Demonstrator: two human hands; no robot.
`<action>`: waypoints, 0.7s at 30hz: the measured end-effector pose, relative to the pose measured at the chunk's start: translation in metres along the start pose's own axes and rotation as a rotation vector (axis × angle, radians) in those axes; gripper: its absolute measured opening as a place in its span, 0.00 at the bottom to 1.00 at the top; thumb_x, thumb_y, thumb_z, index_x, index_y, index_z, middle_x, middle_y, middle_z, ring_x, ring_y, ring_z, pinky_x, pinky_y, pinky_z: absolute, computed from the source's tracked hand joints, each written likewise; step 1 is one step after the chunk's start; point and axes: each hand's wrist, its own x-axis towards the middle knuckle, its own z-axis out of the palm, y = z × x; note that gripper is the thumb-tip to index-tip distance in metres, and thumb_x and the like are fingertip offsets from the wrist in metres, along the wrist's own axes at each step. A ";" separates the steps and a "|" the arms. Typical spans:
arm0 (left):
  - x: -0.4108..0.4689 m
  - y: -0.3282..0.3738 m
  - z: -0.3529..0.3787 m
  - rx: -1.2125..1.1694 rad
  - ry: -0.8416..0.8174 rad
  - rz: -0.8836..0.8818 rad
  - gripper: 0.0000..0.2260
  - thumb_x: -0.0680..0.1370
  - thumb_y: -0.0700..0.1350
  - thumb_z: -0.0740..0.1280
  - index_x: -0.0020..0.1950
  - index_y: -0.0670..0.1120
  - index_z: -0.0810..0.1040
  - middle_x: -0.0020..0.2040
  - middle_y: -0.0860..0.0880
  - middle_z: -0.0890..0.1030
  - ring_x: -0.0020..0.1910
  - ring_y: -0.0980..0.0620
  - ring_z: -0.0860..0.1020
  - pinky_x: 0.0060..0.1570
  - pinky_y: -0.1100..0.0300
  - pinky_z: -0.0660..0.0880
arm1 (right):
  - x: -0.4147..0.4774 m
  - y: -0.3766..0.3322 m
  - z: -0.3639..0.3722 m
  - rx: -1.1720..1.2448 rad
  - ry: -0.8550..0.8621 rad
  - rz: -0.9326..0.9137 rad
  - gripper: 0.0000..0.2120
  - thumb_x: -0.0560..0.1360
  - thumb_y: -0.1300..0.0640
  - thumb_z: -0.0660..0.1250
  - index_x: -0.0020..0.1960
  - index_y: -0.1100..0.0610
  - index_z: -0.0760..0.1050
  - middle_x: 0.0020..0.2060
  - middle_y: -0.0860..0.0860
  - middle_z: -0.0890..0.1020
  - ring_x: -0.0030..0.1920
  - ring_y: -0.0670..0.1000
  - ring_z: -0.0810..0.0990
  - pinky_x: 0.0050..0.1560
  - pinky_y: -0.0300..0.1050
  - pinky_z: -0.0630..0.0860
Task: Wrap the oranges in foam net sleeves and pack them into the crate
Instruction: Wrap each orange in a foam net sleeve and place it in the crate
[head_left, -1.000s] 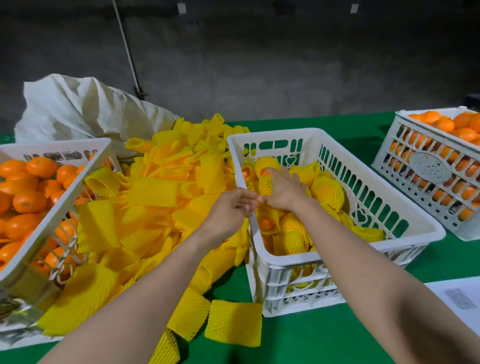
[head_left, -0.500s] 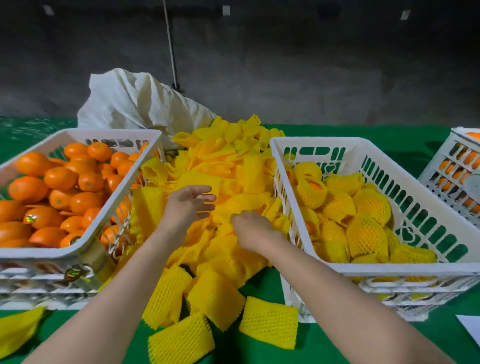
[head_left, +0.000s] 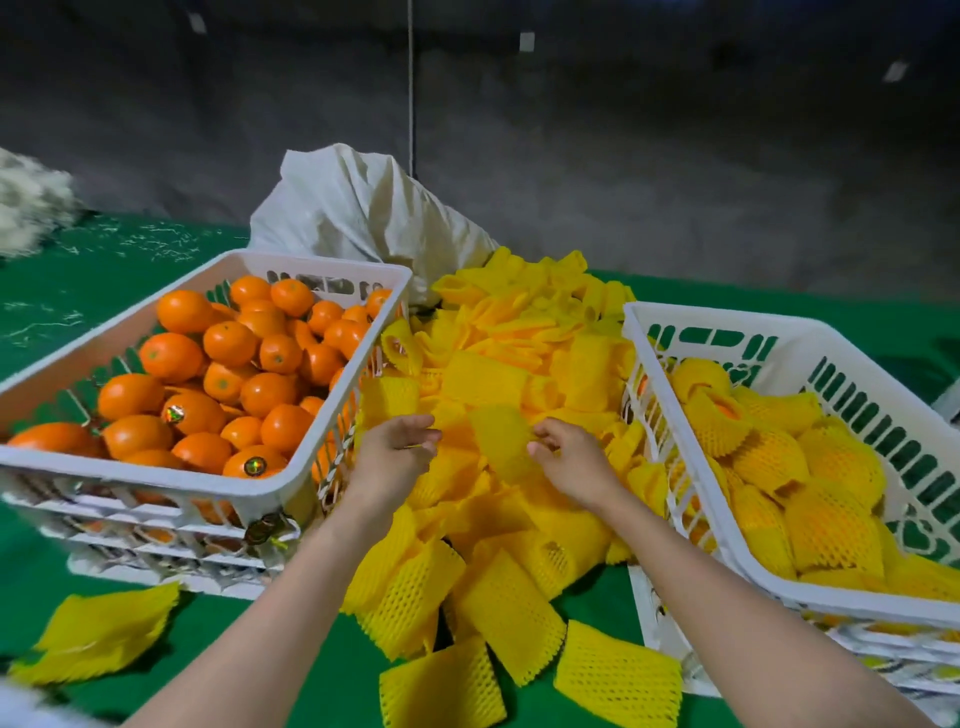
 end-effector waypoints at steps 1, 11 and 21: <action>0.000 0.001 0.002 0.011 -0.034 -0.003 0.16 0.78 0.34 0.65 0.66 0.42 0.72 0.59 0.44 0.77 0.59 0.44 0.75 0.54 0.49 0.72 | -0.005 -0.012 -0.004 0.181 -0.048 -0.008 0.04 0.78 0.63 0.62 0.51 0.61 0.75 0.39 0.54 0.76 0.41 0.48 0.75 0.43 0.49 0.70; -0.007 0.017 -0.009 0.464 0.064 0.519 0.18 0.72 0.41 0.73 0.35 0.54 0.65 0.30 0.56 0.68 0.30 0.66 0.72 0.27 0.70 0.64 | -0.016 -0.079 -0.003 0.298 0.065 -0.294 0.26 0.73 0.61 0.70 0.67 0.45 0.67 0.61 0.46 0.74 0.60 0.46 0.74 0.58 0.41 0.72; 0.015 0.034 -0.090 0.571 0.148 0.418 0.13 0.73 0.44 0.70 0.37 0.49 0.66 0.33 0.53 0.68 0.31 0.57 0.66 0.29 0.66 0.65 | 0.014 -0.162 0.053 -0.047 0.471 -0.728 0.10 0.66 0.59 0.73 0.35 0.62 0.72 0.32 0.55 0.75 0.37 0.52 0.72 0.39 0.42 0.66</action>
